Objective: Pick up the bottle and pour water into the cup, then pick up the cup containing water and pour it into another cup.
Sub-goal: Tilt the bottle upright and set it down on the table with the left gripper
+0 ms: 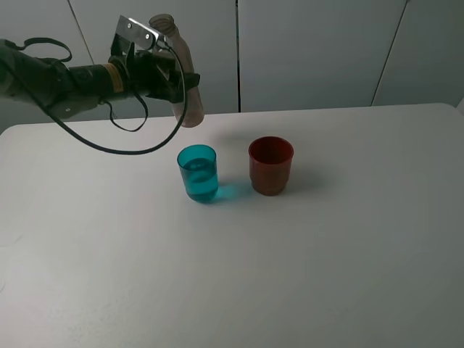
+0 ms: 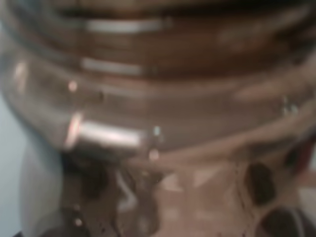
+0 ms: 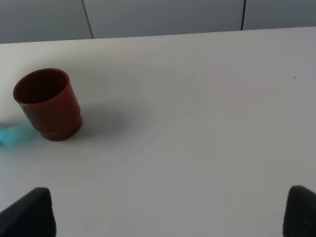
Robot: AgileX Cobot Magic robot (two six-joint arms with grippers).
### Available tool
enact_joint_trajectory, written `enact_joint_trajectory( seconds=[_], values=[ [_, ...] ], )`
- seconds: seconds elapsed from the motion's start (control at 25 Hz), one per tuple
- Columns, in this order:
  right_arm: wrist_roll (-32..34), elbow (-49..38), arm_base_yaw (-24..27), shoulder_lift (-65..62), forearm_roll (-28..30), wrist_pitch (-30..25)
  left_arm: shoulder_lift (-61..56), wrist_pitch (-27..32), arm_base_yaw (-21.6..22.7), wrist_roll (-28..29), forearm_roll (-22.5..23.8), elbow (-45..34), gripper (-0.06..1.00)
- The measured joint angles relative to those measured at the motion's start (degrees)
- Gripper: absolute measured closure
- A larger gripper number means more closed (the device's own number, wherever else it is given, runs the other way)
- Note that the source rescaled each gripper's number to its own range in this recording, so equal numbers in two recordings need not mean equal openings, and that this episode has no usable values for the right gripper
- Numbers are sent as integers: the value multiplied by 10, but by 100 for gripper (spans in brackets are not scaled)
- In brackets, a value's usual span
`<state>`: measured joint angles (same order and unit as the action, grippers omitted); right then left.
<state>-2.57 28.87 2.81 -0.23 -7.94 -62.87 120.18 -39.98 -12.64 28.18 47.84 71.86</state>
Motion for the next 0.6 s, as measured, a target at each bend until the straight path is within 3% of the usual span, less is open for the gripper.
enact_joint_trajectory(
  seconds=[0.6],
  values=[
    [0,0,0,0,0,0,76,64,0,55,-3,65,94]
  ],
)
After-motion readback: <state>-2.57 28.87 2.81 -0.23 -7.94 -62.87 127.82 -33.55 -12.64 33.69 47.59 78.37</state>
